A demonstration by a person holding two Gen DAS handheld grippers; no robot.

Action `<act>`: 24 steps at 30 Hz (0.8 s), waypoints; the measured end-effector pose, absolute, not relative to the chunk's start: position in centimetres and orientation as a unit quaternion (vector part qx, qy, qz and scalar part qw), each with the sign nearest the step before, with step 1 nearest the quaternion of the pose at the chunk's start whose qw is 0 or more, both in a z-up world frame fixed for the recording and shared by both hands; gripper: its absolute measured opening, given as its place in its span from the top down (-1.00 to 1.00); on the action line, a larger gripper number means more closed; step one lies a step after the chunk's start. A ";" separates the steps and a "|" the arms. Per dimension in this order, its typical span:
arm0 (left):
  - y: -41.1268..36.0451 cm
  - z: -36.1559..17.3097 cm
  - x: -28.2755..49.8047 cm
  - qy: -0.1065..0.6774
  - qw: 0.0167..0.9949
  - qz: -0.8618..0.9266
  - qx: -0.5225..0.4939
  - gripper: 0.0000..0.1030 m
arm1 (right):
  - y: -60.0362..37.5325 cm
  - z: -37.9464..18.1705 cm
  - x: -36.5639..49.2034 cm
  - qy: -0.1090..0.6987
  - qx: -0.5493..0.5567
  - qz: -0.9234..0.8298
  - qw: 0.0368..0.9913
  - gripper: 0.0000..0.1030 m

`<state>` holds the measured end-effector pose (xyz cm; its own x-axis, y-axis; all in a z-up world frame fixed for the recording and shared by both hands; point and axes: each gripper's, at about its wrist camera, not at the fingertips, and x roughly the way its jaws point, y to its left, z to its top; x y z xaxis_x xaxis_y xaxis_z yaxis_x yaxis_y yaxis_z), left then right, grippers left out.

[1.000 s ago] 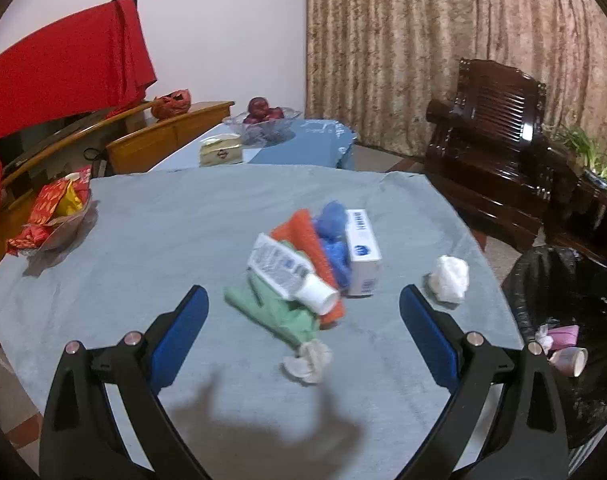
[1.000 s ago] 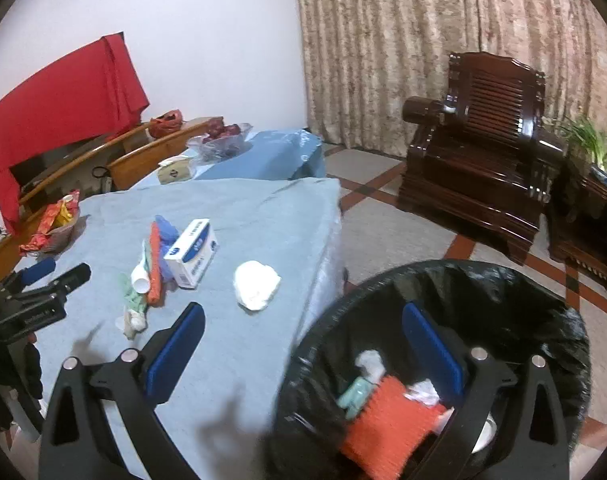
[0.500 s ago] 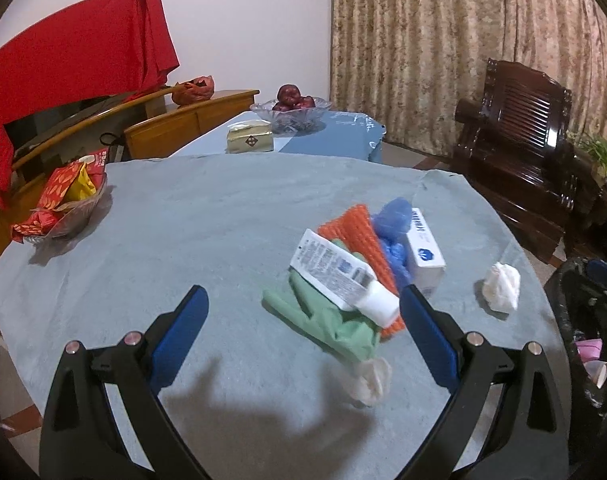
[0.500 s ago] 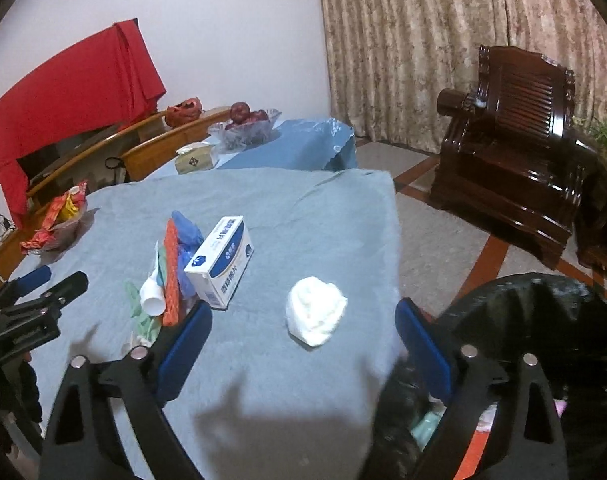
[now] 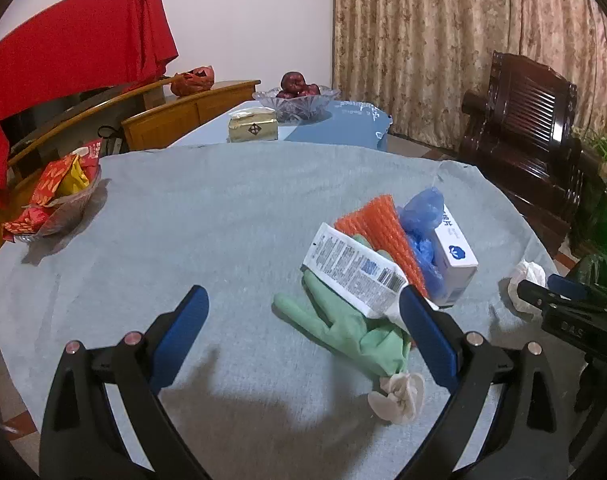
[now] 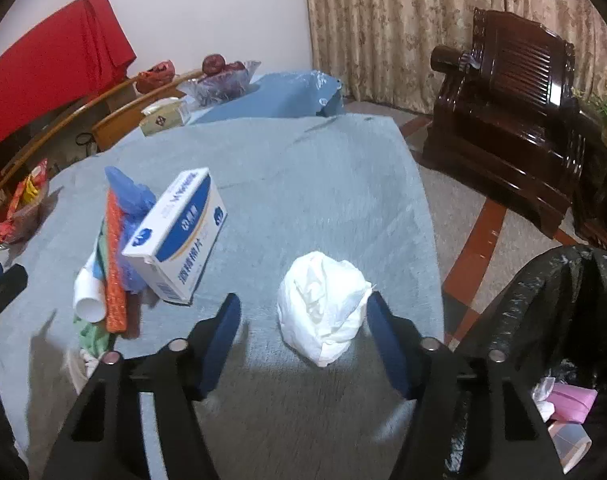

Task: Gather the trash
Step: 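Grasp the crumpled white tissue with the right gripper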

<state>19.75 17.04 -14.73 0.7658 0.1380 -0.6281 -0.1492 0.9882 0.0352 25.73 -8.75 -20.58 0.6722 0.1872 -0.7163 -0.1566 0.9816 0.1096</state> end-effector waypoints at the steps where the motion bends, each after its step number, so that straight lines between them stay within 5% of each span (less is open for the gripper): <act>1: 17.0 -14.9 19.8 0.335 0.939 0.075 -0.008 -0.81 | -8.6 -20.8 25.8 0.397 0.018 0.094 0.913 -0.14; 8: 16.2 -15.5 20.1 0.343 0.937 0.063 -0.008 -0.81 | -8.2 -21.6 26.6 0.404 0.006 0.082 0.911 0.08; 15: 14.7 -16.1 20.6 0.348 0.936 0.045 -0.007 -0.81 | -8.2 -22.1 26.9 0.404 -0.002 0.073 0.912 0.09; 20: 14.3 -16.4 21.0 0.351 0.936 0.042 -0.009 -0.81 | -8.5 -21.7 27.0 0.399 0.008 0.074 0.914 0.40; 24: 14.0 -16.5 21.3 0.353 0.935 0.042 -0.007 -0.81 | -8.6 -21.2 26.8 0.394 0.014 0.081 0.915 0.43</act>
<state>21.33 14.02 -16.53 0.7479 0.0743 -0.6597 -0.0841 0.9963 0.0169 26.77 -8.61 -21.20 0.6766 0.1593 -0.7189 -0.1376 0.9865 0.0891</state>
